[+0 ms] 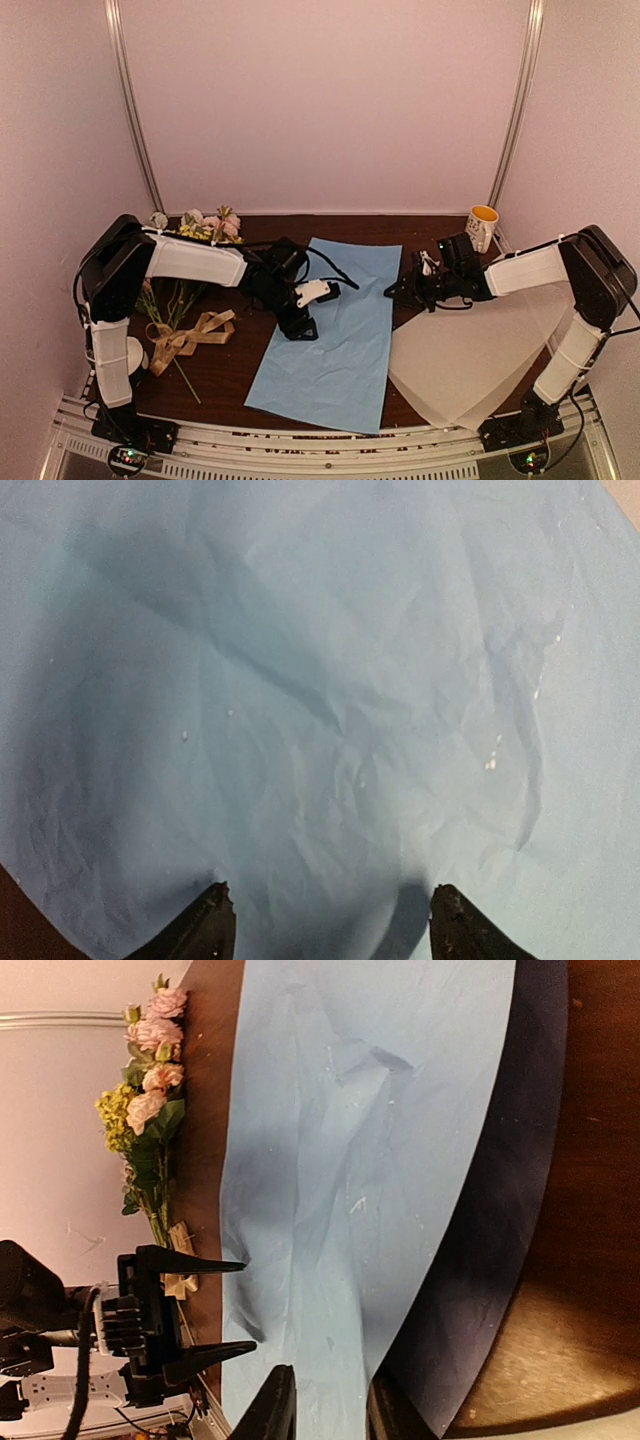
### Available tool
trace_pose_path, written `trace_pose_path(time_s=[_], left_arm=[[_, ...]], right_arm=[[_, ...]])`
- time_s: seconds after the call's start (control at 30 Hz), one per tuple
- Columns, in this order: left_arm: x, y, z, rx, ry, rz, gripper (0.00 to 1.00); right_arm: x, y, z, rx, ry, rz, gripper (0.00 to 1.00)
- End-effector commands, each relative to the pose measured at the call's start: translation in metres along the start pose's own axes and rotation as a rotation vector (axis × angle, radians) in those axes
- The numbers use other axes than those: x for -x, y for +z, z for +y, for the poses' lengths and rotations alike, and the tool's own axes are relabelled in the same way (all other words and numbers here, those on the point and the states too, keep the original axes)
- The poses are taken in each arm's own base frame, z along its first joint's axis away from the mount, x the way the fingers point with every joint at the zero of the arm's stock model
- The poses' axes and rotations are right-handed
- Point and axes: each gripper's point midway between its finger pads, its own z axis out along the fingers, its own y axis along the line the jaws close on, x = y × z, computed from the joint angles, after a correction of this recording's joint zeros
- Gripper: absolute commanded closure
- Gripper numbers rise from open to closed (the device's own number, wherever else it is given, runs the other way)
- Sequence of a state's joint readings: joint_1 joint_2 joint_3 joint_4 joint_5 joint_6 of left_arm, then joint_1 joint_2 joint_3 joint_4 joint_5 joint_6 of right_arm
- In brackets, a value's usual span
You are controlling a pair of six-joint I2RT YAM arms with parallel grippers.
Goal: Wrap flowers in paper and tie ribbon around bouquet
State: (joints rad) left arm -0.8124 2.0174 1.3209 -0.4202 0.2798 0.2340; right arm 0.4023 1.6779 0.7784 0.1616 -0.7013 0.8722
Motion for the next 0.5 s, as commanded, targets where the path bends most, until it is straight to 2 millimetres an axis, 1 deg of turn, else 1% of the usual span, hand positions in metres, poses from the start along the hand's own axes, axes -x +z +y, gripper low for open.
trace_pose_path(time_s=[0.0, 0.07, 0.23, 0.33, 0.4, 0.47], left_arm=[[0.011, -0.003, 0.007, 0.026, 0.032, -0.036, 0.3], [0.012, -0.004, 0.006, 0.03, 0.037, -0.045, 0.3], [0.015, -0.005, 0.004, 0.027, 0.037, -0.078, 0.3], [0.012, -0.003, 0.005, 0.033, 0.038, -0.082, 0.3], [0.011, -0.001, 0.007, 0.039, 0.029, -0.091, 0.3], [0.011, -0.003, 0.009, 0.053, 0.02, -0.092, 0.31]], right_arm=[[0.0, 0.016, 0.03, 0.066, -0.045, 0.017, 0.76], [-0.001, 0.023, 0.035, 0.079, -0.046, 0.022, 0.76], [-0.011, 0.05, 0.028, 0.025, -0.04, 0.063, 0.74], [-0.014, 0.064, 0.032, 0.025, -0.043, 0.083, 0.74], [-0.016, 0.07, 0.039, 0.042, -0.048, 0.091, 0.83], [-0.018, 0.073, 0.05, 0.068, -0.056, 0.103, 0.97]])
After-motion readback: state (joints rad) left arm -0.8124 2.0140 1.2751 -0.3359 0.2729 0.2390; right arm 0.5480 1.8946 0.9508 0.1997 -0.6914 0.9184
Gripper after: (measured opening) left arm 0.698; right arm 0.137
